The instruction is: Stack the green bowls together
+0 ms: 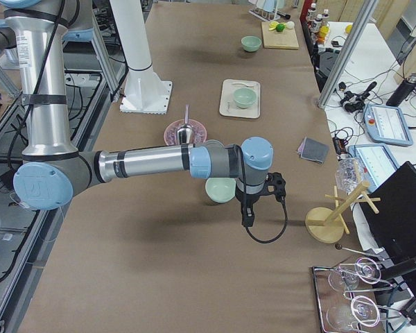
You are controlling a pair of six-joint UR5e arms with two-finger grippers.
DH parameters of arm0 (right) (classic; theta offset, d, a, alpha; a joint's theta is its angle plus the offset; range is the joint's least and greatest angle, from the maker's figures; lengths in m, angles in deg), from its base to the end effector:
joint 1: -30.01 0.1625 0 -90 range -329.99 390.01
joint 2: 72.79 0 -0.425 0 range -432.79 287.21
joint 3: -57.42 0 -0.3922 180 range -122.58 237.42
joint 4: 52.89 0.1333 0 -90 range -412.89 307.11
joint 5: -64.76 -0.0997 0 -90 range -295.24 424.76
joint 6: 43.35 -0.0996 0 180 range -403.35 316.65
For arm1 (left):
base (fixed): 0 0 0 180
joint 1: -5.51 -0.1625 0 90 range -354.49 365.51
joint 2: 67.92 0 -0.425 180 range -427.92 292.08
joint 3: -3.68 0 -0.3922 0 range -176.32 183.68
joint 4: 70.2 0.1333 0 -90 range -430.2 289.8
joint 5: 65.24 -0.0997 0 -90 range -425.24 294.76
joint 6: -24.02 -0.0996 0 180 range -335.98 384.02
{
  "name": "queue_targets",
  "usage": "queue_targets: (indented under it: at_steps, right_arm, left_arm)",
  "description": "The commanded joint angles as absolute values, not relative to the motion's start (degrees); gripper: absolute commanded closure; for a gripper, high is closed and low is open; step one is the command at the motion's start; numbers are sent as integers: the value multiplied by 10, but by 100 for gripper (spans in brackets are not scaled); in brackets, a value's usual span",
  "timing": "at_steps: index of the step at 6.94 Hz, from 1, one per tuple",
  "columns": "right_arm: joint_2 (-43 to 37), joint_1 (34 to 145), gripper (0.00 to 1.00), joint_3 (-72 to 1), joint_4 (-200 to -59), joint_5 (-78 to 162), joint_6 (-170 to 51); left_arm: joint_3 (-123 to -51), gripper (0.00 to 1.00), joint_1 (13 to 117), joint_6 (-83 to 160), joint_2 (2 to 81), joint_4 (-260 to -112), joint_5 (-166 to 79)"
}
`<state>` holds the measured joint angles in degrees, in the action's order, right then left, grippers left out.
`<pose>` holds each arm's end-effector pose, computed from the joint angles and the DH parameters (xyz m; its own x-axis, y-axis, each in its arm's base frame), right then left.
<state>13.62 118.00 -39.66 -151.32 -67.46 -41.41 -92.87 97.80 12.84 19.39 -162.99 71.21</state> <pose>0.0483 -0.5165 0.5839 0.7376 -0.0860 0.6698 0.0601 0.9963 0.0618 -0.0802 -0.4755 0.6172 0.6864 0.2477 -0.6838 -0.0952 0.9627 0.2532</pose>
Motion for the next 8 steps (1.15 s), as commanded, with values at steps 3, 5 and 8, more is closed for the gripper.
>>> queue_targets:
  at_steps: [3,5,8]
  right_arm:
    - [144,1181,0,-394,-1540,-671,-376]
    - [144,1181,0,-396,-1541,-671,-376]
    - [145,1185,0,-395,-1540,-672,-379]
  left_arm:
    - [-925,2,981,127,184,-1625,714]
    - [-922,2,984,127,156,-1627,712]
    - [-921,2,982,128,158,-1631,712]
